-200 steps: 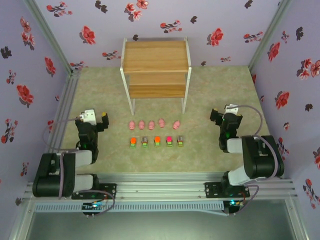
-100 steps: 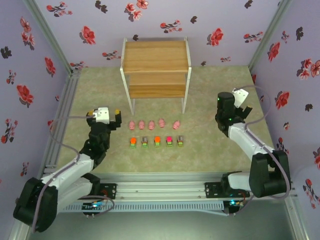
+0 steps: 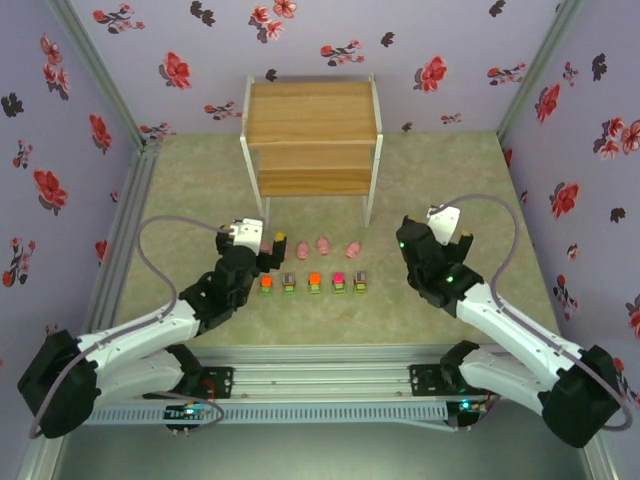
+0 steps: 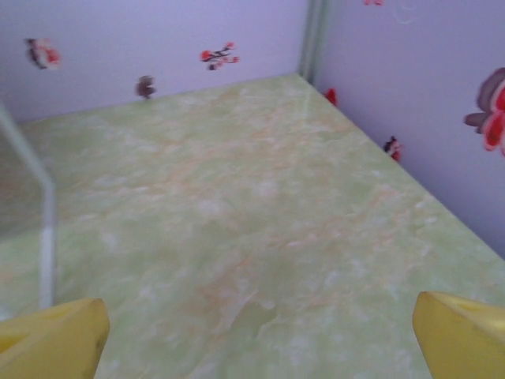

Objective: Place and organize the plastic toys onto the shelf

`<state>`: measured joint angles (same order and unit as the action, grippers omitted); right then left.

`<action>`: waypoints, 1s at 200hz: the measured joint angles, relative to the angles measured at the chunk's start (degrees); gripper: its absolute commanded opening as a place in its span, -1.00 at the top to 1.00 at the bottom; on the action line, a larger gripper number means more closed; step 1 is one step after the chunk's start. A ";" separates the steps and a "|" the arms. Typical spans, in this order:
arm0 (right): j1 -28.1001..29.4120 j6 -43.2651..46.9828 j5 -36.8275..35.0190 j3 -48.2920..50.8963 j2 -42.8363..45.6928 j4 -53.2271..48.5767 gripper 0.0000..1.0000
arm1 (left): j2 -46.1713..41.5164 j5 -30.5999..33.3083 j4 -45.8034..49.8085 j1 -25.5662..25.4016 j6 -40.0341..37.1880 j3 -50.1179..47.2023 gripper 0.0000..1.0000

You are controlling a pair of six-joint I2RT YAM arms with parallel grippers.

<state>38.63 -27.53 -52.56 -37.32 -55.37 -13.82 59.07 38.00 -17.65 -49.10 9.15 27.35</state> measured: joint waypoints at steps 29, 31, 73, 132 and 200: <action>8.00 -2.60 -1.20 1.11 0.31 -2.64 -0.99 | 1.95 0.61 0.68 -0.63 0.85 0.66 -0.99; 8.50 -2.82 -1.29 1.25 0.33 -2.80 -0.99 | 2.01 0.63 0.74 -0.63 0.96 0.68 -0.99; 19.50 -9.25 -2.78 4.13 1.31 -6.05 -0.99 | 2.16 0.63 1.88 -0.63 2.40 1.27 -0.99; 29.29 -18.51 -4.20 5.84 -3.50 -8.55 -0.84 | 4.04 0.20 3.15 -0.61 2.99 2.40 -0.99; 30.64 -22.49 0.04 7.54 -12.83 -3.26 -0.54 | 7.48 -2.62 4.07 1.03 4.90 3.89 -0.99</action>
<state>69.28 -50.02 -52.51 -29.78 -68.20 -17.08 66.54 35.38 -13.58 -48.07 14.04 31.24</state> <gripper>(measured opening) 0.801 0.996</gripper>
